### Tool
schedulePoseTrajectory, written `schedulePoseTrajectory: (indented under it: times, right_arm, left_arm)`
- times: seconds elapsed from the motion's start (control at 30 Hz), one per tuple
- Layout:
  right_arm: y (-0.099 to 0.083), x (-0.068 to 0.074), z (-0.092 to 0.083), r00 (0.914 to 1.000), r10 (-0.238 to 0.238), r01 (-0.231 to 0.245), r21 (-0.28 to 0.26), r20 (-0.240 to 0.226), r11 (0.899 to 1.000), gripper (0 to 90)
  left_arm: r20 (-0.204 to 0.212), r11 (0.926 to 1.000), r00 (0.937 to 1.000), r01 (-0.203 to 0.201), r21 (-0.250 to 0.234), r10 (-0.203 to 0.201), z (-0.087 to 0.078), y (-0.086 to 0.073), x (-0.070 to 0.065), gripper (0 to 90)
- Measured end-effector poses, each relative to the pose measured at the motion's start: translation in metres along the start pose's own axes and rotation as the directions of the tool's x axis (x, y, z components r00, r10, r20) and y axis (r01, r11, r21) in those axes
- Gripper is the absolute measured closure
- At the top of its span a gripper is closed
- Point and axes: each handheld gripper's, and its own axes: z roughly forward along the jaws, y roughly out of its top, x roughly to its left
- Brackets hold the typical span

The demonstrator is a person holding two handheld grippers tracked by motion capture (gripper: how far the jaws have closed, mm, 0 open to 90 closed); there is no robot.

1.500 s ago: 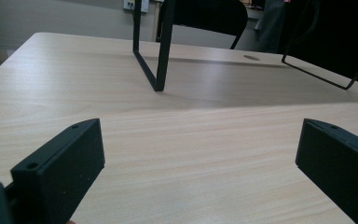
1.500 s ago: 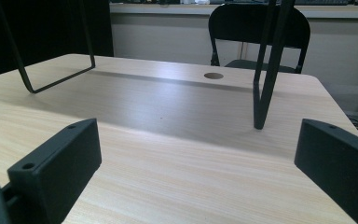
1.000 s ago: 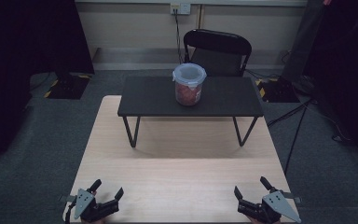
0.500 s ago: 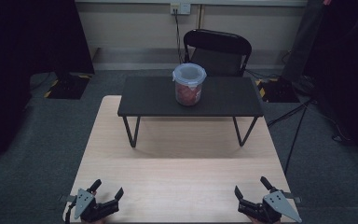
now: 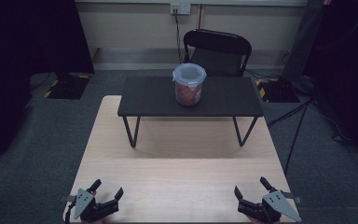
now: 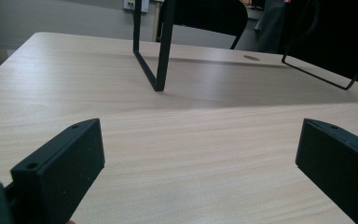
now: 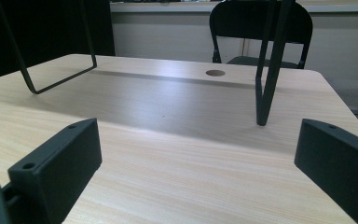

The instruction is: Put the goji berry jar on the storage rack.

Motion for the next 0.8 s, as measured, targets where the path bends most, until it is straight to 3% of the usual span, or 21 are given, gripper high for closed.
schedulePoseTrajectory:
  times: [0.8]
  right_arm:
    - [0.0002, -0.0006, -0.0028, 1.0, 0.007, -0.007, -0.01, 0.001, 1.0, 0.0]
  left_arm:
    - [0.002, 1.0, 1.0, -0.005, 0.001, 0.005, 0.0, 0.0001, 0.0001, 0.3]
